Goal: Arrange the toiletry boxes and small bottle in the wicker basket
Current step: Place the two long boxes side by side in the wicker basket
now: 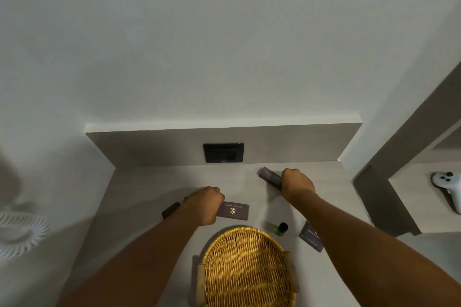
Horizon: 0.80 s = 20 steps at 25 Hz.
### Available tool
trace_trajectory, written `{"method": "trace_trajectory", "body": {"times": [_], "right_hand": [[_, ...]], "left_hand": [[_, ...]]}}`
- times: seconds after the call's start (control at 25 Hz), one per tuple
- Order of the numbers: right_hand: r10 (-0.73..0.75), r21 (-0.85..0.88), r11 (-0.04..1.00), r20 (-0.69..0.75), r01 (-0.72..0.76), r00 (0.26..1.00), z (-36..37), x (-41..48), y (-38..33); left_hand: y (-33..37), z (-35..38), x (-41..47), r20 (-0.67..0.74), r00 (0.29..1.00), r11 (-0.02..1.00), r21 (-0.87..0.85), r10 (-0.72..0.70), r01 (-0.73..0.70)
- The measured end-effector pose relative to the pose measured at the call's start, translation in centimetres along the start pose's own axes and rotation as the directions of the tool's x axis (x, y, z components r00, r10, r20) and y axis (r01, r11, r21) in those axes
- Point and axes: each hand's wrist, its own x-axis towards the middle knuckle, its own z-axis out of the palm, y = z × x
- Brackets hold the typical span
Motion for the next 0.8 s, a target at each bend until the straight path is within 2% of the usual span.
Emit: {"method": "trace_trajectory", "body": {"times": [0.12,0.28,0.44,0.52,0.6,0.64,0.72,0.8], "right_hand": [[0.008,0.027,1.000,-0.021,-0.007,1.000,-1.5,-1.2,0.4],[0.062,0.169,0.985,-0.148,-0.036,0.987,-5.7,-4.1,1.0],[0.110,0.327,0.944,-0.217,-0.034,0.970,-9.0,-8.2,0.3],[0.121,0.422,0.906,-0.205,-0.024,0.971,-9.5,-10.6,-0.8],[0.128,0.513,0.858,-0.159,-0.029,0.979,-8.6,-13.1,-2.1],[0.127,0.544,0.839,-0.131,-0.035,0.983,-7.6,-14.2,-2.8],[0.119,0.560,0.827,-0.075,-0.057,0.990,-4.8,-16.3,-4.1],[0.121,0.520,0.850,-0.038,-0.084,0.992,-1.8,-17.9,-5.1]], "left_hand": [[0.4,-1.1,-1.0,-0.034,0.999,1.000,-0.008,-0.025,0.025],[1.0,-6.0,-3.0,-0.180,0.978,0.989,-0.118,-0.105,0.084],[2.2,-10.6,-6.0,-0.336,0.922,0.972,-0.191,-0.192,0.133],[3.4,-12.1,-7.4,-0.399,0.852,0.917,-0.342,-0.339,0.205],[5.2,-12.2,-8.6,-0.359,0.769,0.780,-0.563,-0.530,0.275],[6.4,-11.6,-9.1,-0.295,0.753,0.703,-0.647,-0.588,0.296],[9.1,-8.8,-10.0,-0.160,0.767,0.588,-0.742,-0.621,0.322],[11.4,-5.4,-11.0,-0.064,0.775,0.541,-0.752,-0.629,0.376]]}}
